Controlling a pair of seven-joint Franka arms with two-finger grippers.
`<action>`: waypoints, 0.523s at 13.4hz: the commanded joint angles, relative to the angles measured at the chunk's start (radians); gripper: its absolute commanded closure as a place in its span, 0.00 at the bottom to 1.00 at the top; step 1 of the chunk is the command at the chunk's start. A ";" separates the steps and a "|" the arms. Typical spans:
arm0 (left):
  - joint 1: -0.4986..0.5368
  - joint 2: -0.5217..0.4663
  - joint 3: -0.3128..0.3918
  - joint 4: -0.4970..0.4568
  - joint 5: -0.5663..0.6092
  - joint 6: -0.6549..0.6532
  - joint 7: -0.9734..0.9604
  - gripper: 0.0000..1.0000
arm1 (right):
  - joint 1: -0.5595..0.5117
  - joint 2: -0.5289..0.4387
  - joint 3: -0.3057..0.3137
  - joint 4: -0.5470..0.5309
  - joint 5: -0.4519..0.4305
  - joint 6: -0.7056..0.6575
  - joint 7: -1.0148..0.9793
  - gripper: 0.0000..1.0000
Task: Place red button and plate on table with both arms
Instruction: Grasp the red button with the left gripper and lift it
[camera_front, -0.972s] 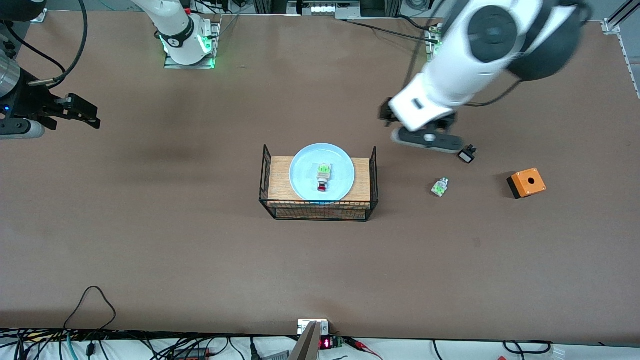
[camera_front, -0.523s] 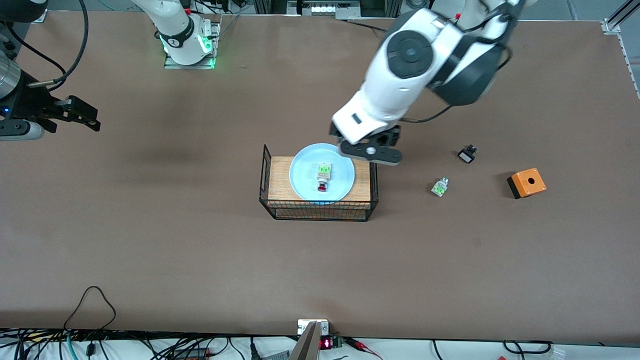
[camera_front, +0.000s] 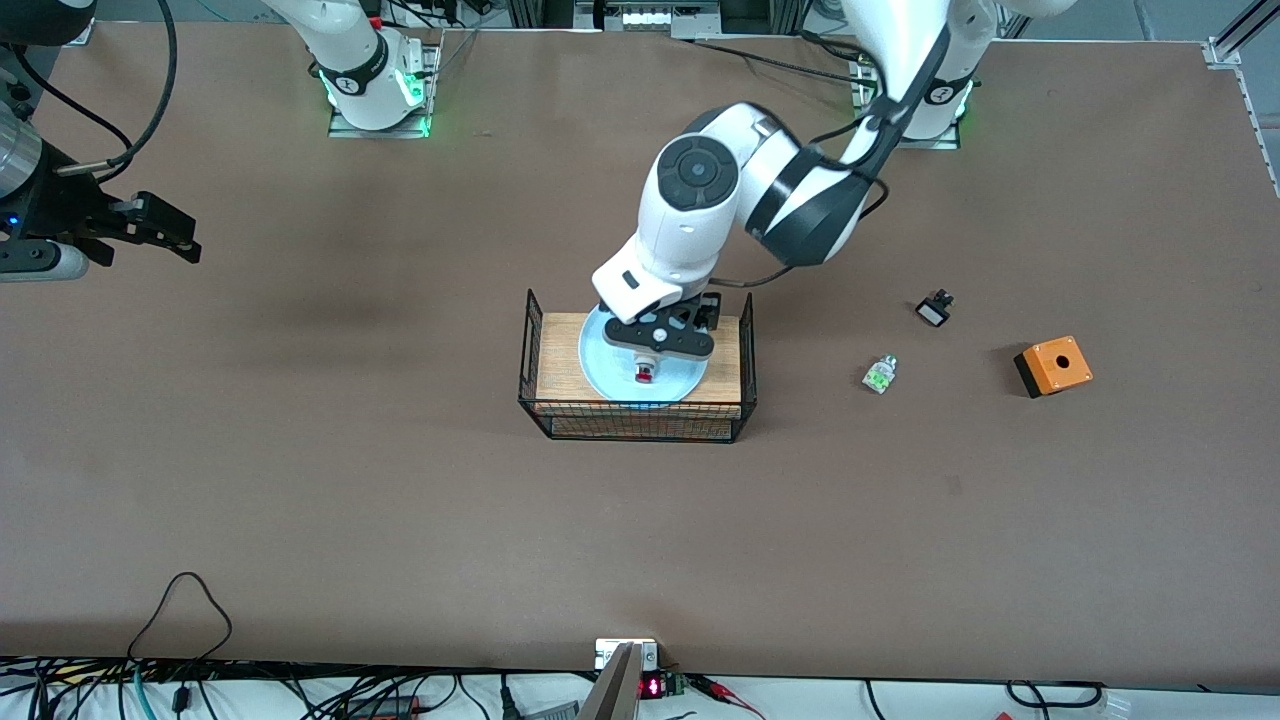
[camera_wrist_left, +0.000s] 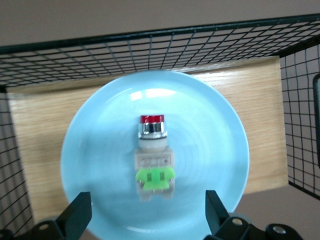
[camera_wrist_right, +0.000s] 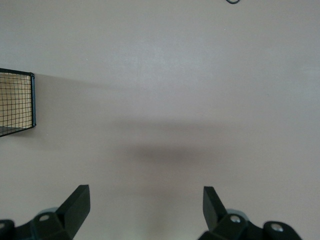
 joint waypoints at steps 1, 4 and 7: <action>-0.016 0.048 0.016 0.033 0.037 0.065 -0.016 0.00 | -0.001 0.001 0.003 0.010 0.003 -0.006 -0.003 0.00; -0.016 0.065 0.014 0.024 0.080 0.096 -0.017 0.00 | -0.003 0.001 0.003 0.010 0.003 -0.006 -0.003 0.00; -0.020 0.062 0.011 0.015 0.080 0.084 -0.017 0.37 | -0.004 0.001 0.001 0.010 0.003 -0.009 -0.003 0.00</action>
